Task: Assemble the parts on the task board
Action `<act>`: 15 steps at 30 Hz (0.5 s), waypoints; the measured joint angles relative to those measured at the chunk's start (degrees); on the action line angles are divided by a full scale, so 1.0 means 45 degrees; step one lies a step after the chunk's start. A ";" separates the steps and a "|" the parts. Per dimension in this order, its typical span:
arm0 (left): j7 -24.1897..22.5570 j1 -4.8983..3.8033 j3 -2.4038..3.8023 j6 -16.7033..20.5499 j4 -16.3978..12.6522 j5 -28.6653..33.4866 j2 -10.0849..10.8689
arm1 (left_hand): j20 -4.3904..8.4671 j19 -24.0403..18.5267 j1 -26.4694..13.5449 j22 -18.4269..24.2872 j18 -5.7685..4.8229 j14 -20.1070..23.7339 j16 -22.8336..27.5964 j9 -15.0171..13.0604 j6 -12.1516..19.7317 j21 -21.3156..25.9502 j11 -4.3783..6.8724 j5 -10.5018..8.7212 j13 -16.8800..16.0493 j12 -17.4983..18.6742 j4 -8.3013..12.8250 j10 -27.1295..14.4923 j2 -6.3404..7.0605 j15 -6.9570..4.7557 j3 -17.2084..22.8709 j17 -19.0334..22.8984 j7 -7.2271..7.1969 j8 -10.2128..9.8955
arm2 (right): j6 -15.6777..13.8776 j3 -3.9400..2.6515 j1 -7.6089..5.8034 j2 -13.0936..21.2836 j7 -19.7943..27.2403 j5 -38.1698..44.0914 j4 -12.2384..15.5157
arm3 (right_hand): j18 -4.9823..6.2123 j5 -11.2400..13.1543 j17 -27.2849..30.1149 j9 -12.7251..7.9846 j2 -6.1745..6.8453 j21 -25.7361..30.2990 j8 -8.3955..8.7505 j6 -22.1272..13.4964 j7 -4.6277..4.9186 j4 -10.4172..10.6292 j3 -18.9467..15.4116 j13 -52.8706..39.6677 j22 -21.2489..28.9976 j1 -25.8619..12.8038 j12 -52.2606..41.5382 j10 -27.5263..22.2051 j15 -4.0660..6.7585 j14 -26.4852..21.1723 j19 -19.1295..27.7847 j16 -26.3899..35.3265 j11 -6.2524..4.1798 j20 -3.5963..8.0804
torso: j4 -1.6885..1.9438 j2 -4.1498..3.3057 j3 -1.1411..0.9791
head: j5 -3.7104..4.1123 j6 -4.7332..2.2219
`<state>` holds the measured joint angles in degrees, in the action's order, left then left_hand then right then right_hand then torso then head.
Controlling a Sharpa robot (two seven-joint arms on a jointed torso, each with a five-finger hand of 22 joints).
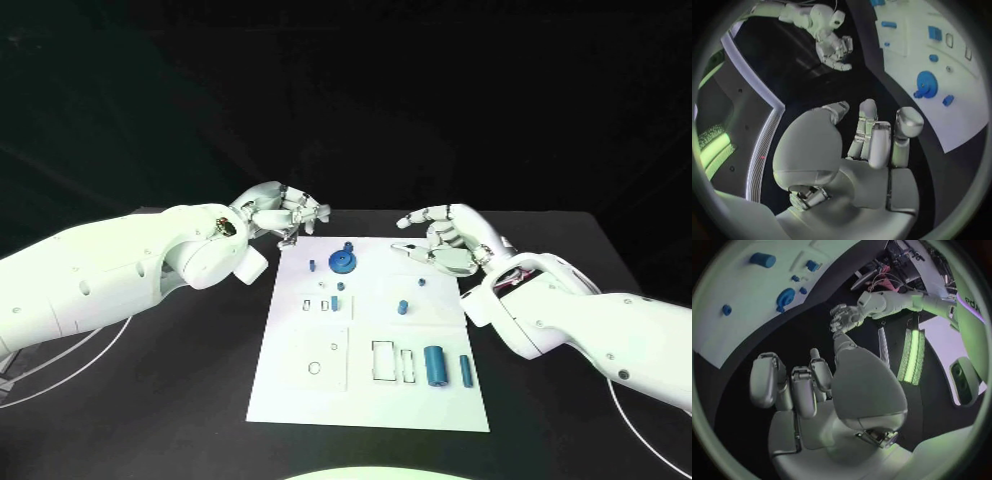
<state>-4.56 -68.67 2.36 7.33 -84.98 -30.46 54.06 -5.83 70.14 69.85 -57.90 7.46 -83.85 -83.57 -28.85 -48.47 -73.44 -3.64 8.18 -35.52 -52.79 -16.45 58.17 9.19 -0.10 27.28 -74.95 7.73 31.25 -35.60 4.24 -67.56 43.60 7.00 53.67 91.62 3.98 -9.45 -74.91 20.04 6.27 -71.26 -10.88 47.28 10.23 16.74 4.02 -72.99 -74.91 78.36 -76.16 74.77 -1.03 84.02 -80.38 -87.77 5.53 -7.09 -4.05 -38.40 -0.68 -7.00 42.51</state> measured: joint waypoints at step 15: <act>0.4171 -0.0093 -0.0031 -0.2531 -0.0405 -0.5400 -0.0621 | 0.0231 -0.0143 -0.1977 -0.0216 0.0003 -0.0023 -0.0063 -0.2550 0.0029 -0.0187 0.0525 0.0000 -0.1448 -0.1361 -0.0106 0.0559 0.0084 -0.0300 -0.1342 0.0002 -0.0519 0.1979 | 0.0125 0.0002 -0.0107 0.1115 0.0732 -0.2630 -0.0311 | 0.0000 0.0000 0.0001 -0.0026 0.0000 0.0284 0.0001 0.0000 0.0000 -0.0032 -0.0030 0.0233 0.0001 -0.0001 0.0145 -0.0127 0.0001 0.0000 0.0129 0.0047 0.0001 0.0003 | -0.0057 0.0093 -0.0027 | -0.0156 0.0259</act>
<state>14.21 -69.09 2.22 -4.06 -86.81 -54.76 51.26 -4.79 69.49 60.95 -58.87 7.48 -83.95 -83.85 -40.33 -48.34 -74.29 -1.28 8.18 -42.03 -58.92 -16.93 60.68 9.56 -1.45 21.24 -74.95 5.40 40.16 -35.03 4.25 -68.04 48.62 10.29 41.84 90.22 3.98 -9.44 -74.90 19.93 6.27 -69.98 -10.87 47.28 10.23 16.60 3.88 -71.95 -74.90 78.36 -75.51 74.20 -1.02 84.02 -79.80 -87.56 5.54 -7.08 -4.31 -37.98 -0.80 -7.70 43.67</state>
